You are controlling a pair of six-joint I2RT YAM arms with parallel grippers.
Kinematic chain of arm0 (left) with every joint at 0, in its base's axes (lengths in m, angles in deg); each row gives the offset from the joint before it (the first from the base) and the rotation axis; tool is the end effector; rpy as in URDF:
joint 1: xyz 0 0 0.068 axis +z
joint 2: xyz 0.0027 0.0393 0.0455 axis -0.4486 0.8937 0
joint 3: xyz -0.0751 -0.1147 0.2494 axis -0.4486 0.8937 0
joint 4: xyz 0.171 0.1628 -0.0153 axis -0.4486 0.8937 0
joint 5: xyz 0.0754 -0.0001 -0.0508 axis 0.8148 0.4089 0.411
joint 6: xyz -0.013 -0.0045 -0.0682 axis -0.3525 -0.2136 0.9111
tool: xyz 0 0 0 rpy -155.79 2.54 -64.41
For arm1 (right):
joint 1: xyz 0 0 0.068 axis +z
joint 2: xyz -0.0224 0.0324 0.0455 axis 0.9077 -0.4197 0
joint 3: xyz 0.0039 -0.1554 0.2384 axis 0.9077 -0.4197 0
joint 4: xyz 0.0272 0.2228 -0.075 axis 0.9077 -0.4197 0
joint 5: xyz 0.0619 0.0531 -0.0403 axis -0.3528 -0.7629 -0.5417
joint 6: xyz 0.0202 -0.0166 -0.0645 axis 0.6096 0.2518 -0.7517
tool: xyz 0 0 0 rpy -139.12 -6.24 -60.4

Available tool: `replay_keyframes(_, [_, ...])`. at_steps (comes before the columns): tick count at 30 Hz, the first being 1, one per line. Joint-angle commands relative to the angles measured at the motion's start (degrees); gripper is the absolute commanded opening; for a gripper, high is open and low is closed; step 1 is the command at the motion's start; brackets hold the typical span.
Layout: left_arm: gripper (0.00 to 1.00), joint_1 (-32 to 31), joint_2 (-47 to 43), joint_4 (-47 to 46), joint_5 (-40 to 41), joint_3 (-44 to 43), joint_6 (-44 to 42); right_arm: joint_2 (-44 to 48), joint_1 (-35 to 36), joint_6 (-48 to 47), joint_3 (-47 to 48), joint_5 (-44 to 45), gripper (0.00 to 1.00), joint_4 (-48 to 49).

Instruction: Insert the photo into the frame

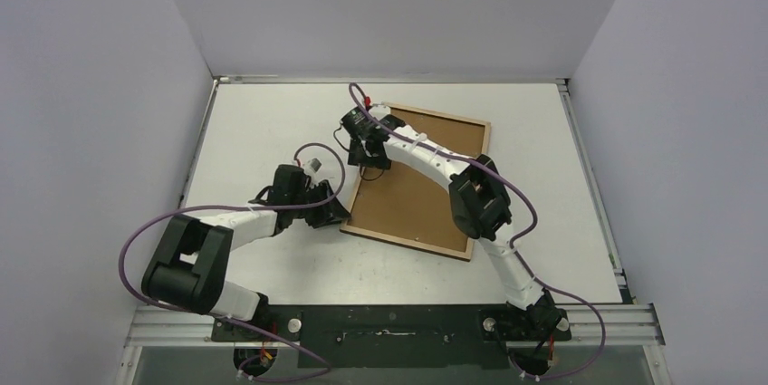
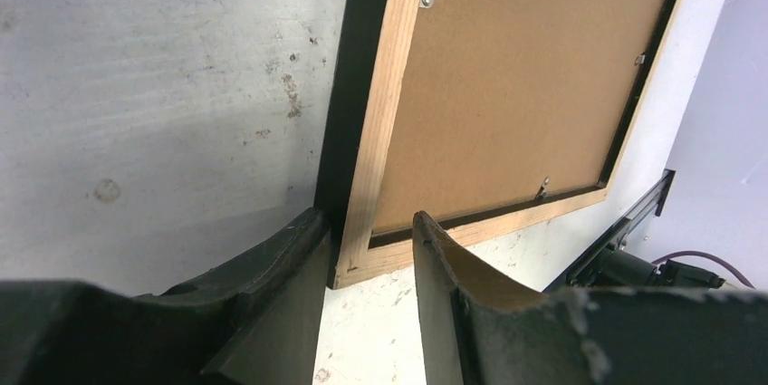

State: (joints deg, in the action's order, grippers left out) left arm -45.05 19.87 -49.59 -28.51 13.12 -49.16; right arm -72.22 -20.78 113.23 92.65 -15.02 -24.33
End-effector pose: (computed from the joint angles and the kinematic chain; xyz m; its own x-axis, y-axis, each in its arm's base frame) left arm 0.2348 -0.1049 0.1584 -0.9104 -0.2879 -0.2972 -0.0134 0.7384 -0.6743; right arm 0.3604 0.3373 0.2100 -0.8760 0.1696 -0.4516 0.0606 0.9674 0.2457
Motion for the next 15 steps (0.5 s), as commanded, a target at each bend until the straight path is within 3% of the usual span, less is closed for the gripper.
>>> replay_keyframes(1, [0.36,-0.5,-4.6,-9.4,0.4,3.1,3.8,-1.1,0.8,-1.9,1.9,3.4,0.54,-3.1])
replay_keyframes(7, [0.36,-0.5,-7.4,-10.7,1.2,6.6,5.3,-3.6,2.0,-3.8,4.6,3.7,0.54,-4.3])
replay_keyframes(15, [0.37,-0.5,-10.4,-4.8,3.4,5.9,3.7,-4.1,2.8,-4.9,4.8,4.1,0.58,-0.5])
